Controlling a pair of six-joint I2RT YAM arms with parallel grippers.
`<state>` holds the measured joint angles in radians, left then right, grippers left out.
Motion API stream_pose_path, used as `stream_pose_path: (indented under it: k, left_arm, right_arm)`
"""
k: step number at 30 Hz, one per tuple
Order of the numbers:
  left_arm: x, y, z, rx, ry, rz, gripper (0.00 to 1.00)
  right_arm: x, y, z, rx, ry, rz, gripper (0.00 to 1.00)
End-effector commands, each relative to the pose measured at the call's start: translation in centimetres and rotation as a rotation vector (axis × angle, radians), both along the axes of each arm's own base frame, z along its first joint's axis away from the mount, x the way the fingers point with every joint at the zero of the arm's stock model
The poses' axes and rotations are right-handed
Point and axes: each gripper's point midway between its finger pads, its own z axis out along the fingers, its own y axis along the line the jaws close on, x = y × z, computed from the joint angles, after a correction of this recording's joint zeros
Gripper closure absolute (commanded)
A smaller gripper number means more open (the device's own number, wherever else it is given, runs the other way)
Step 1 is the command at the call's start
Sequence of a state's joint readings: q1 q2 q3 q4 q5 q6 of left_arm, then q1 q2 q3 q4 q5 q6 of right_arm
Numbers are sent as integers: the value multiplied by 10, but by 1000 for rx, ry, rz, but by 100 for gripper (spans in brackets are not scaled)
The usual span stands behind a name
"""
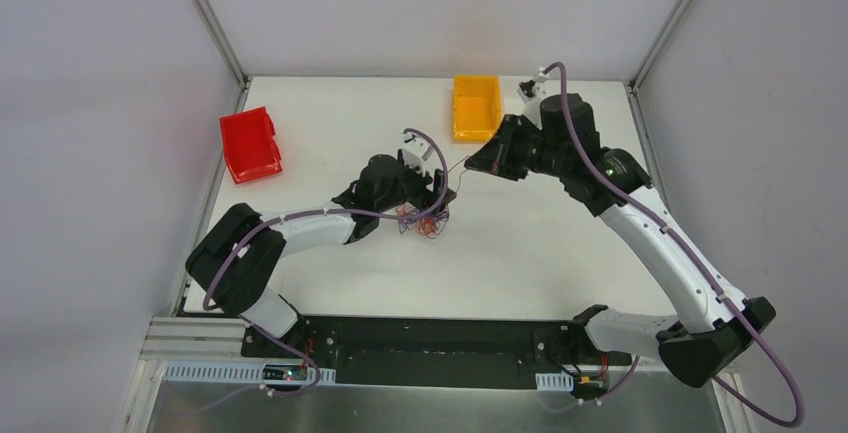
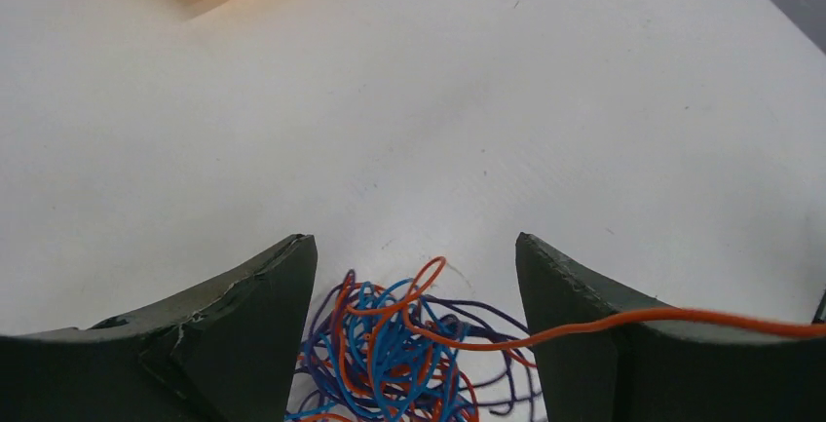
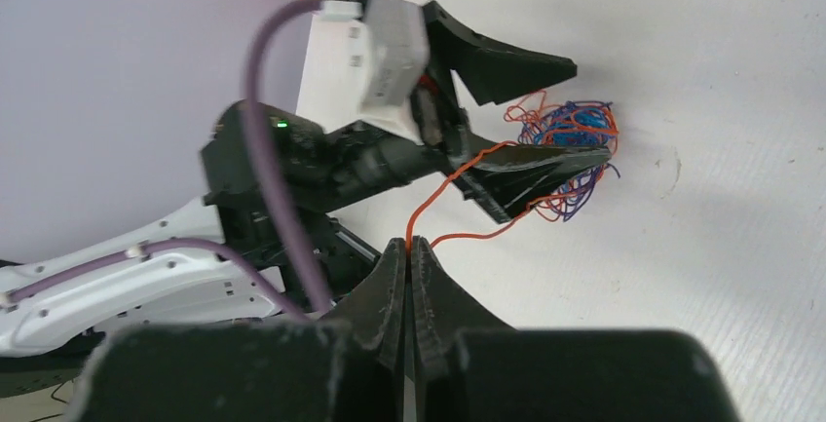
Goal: Untangle the cables
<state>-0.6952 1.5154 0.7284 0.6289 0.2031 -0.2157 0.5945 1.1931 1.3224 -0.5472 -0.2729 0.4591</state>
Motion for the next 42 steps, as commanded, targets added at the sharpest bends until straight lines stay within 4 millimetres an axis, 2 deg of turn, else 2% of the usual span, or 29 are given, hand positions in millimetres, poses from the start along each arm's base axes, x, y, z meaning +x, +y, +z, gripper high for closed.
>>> stream_pose_path:
  k: [1, 2, 3, 8, 12, 14, 16, 18, 20, 27, 29, 32, 35, 39, 42]
  left_arm:
    - [12, -6, -13, 25, 11, 34, 24]
    - [13, -2, -22, 44, 27, 56, 24]
    - [16, 0, -25, 55, 33, 74, 24]
    - [19, 3, -53, 141, 145, 109, 25]
    - [20, 11, -56, 185, 180, 144, 26]
    - [21, 18, -50, 200, 165, 165, 26]
    - [20, 26, -42, 210, 143, 181, 30]
    - [19, 33, -35, 217, 122, 193, 47]
    - [22, 45, -32, 240, 115, 239, 59]
    - [35, 85, -31, 276, 128, 410, 57]
    - [36, 97, -27, 260, 130, 447, 57]
    - [38, 113, -24, 241, 131, 490, 59]
    - [38, 123, -22, 236, 124, 518, 61]
    - [38, 127, -20, 240, 114, 532, 62]
    - [36, 128, -18, 237, 111, 529, 62]
  right_arm:
    - [1, 2, 64, 81, -103, -7, 100]
    - [2, 0, 86, 96, -146, -16, 100]
    - [4, -3, 94, 91, -161, -30, 100]
    - [6, -22, 178, 156, -338, -120, 100]
    - [8, -44, 214, 168, -431, -223, 100]
    - [9, -53, 218, 157, -454, -259, 100]
    - [13, -62, 212, 132, -452, -310, 100]
    - [14, -68, 203, 112, -445, -335, 100]
    - [15, -75, 195, 92, -449, -368, 100]
    - [17, -129, 188, -69, -527, -564, 100]
    - [18, -145, 174, -143, -527, -617, 100]
    - [20, -154, 126, -251, -465, -633, 100]
    - [16, -155, 66, -335, -359, -615, 100]
    - [6, -149, -9, -377, -202, -584, 100]
    - [-1, -134, -51, -338, -95, -540, 100]
